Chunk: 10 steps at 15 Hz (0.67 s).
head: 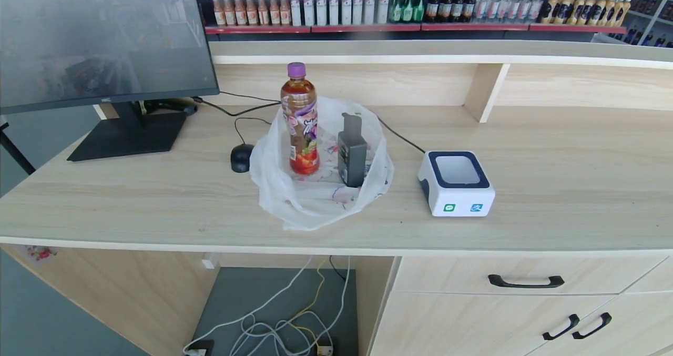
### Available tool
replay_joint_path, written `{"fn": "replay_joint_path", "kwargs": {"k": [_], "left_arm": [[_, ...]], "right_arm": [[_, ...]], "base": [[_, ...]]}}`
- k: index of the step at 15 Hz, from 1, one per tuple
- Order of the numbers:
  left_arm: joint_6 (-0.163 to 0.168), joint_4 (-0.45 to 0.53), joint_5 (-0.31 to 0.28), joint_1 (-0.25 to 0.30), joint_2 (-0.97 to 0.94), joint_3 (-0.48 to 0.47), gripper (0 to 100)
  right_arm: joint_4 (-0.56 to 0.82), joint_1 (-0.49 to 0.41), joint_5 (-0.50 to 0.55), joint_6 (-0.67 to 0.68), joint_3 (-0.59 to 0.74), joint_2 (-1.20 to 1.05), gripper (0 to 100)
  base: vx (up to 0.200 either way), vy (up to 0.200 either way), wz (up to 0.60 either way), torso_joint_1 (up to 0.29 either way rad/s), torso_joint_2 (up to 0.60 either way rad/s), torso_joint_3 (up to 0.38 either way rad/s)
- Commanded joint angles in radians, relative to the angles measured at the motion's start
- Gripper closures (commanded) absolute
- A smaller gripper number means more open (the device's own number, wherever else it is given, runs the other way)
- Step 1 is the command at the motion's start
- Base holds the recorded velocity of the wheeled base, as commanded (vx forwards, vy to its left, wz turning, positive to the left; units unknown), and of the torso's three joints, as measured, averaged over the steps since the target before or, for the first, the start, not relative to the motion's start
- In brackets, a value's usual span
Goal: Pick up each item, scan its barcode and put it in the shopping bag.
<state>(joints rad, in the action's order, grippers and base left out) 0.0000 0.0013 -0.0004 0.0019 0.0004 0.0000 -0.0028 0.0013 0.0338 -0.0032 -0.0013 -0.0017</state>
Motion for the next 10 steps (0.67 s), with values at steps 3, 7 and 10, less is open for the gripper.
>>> {"fn": "replay_joint_path", "kwargs": {"k": [3,7,10], "left_arm": [[0.0,0.0,-0.001,0.001,0.0,0.0,0],[0.003,0.0,-0.001,0.001,0.0,0.0,0],[0.003,0.0,0.0,0.001,0.0,0.0,0]], "right_arm": [[0.0,0.0,0.0,0.006,0.0,0.002,0],[0.0,0.0,0.0,0.008,0.0,0.002,0],[0.0,0.0,0.0,0.006,0.0,0.002,0]], "base": [[0.0,-0.2,-0.2,0.001,0.0,-0.001],[0.0,-0.2,0.0,0.001,0.0,0.001],[0.0,0.0,0.0,0.0,0.0,0.0]]}}
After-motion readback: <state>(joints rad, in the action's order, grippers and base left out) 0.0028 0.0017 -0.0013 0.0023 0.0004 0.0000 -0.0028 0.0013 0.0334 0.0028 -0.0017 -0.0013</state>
